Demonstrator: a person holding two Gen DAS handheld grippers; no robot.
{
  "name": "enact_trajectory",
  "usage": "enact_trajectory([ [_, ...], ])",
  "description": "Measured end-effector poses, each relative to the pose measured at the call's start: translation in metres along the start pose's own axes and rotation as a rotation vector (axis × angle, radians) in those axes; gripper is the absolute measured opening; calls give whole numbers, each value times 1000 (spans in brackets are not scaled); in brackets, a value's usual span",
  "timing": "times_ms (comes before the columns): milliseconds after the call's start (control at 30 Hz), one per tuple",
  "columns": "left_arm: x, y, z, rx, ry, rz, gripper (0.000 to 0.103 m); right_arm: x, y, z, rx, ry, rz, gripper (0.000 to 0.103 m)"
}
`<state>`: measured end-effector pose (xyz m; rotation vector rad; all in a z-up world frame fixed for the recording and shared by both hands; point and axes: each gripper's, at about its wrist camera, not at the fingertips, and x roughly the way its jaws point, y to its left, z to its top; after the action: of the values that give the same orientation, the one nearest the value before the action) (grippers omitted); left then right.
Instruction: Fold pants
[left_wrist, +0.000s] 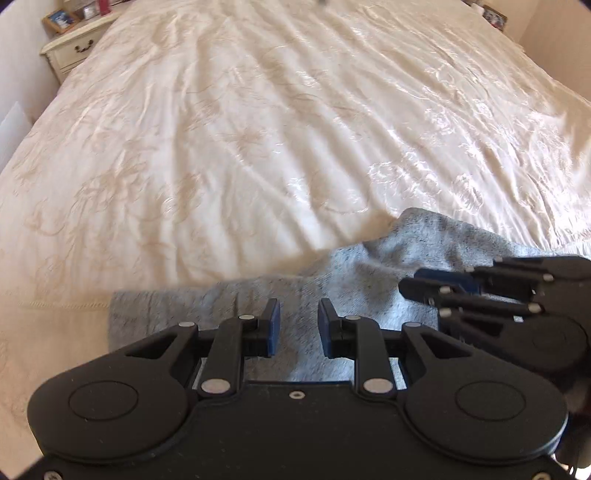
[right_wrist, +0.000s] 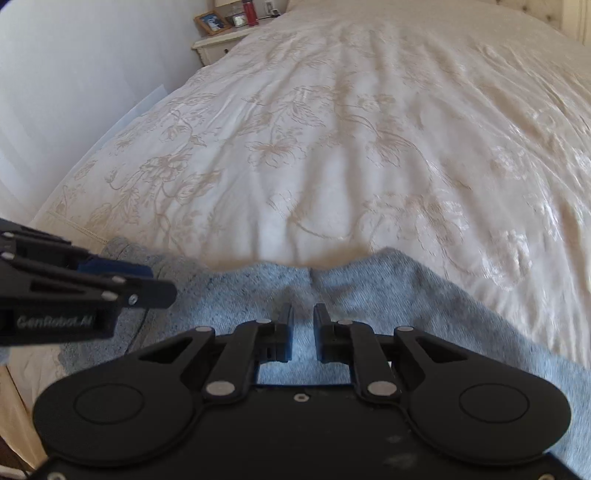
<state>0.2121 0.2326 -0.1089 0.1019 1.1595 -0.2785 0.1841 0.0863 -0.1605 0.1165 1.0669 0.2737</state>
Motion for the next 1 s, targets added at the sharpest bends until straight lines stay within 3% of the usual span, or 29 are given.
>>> enact_trajectory([
  [33,9,-5,1,21,11,11,35,-3,-2,-6,22,8,-13,15],
  [100,28,-5,-3,40,30,160,38,-8,-4,-18,32,19,-41,15],
  [133,36,2,-8,11,45,177,50,-12,-3,-24,31,23,-51,15],
  [233,42,29,-20,-111,59,107,52,-19,0,-39,46,36,-66,15],
  [333,30,26,-26,-77,40,104,52,-22,3,-61,54,84,-83,15],
  [433,11,22,-43,-62,26,98,49,-25,5,-97,80,186,-74,15],
  [533,-5,18,-71,-62,28,45,47,-38,13,-124,60,210,-68,15],
  [667,-9,12,-110,-39,87,36,47,-52,11,-131,77,209,-59,15],
  [767,-2,12,-130,-40,151,74,48,-62,2,-123,106,183,-70,17],
  [1000,-17,0,-120,-118,108,85,45,-92,-51,-118,259,88,-147,19],
])
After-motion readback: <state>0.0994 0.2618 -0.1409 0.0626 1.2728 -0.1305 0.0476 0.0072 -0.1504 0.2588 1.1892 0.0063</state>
